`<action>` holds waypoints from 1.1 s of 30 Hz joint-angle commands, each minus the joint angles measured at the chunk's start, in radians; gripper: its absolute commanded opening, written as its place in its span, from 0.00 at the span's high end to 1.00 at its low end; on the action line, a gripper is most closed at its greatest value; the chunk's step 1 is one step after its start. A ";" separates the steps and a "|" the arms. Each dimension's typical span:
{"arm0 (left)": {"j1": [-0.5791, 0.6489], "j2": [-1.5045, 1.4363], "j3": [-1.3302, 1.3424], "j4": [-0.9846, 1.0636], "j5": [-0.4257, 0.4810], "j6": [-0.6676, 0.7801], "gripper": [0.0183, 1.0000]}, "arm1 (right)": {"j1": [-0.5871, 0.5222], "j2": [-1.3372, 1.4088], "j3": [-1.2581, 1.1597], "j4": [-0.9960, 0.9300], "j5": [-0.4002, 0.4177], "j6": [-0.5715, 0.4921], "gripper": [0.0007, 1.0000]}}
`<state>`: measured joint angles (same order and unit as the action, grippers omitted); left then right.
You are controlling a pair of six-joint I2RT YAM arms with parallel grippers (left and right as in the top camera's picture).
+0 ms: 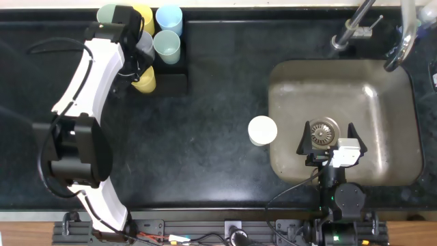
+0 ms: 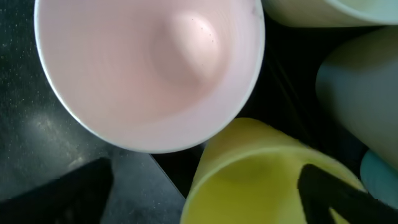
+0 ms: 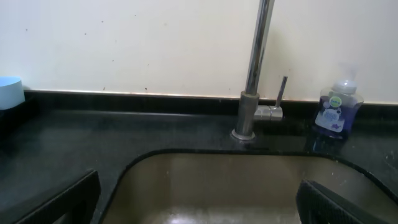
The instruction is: Store Cups
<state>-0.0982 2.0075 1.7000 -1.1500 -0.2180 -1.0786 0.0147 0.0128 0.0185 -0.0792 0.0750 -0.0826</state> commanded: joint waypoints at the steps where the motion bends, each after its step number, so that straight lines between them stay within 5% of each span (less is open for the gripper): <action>1: 0.002 0.005 -0.005 -0.002 -0.019 -0.012 0.00 | -0.002 -0.009 -0.014 0.005 -0.005 0.001 0.00; 14: 0.002 -0.360 -0.005 -0.014 -0.020 0.038 0.00 | -0.002 -0.009 -0.014 0.005 -0.005 0.001 0.00; 24: 0.002 -0.842 -0.035 -0.188 -0.018 0.379 0.00 | -0.002 -0.009 -0.014 0.006 -0.005 0.001 0.00; 33: 0.007 -1.553 -0.616 -0.098 -0.050 0.389 0.00 | -0.002 -0.009 -0.014 0.005 -0.005 0.001 0.00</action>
<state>-0.0971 0.6109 1.2423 -1.3010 -0.2291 -0.7284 0.0147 0.0124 0.0185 -0.0795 0.0750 -0.0822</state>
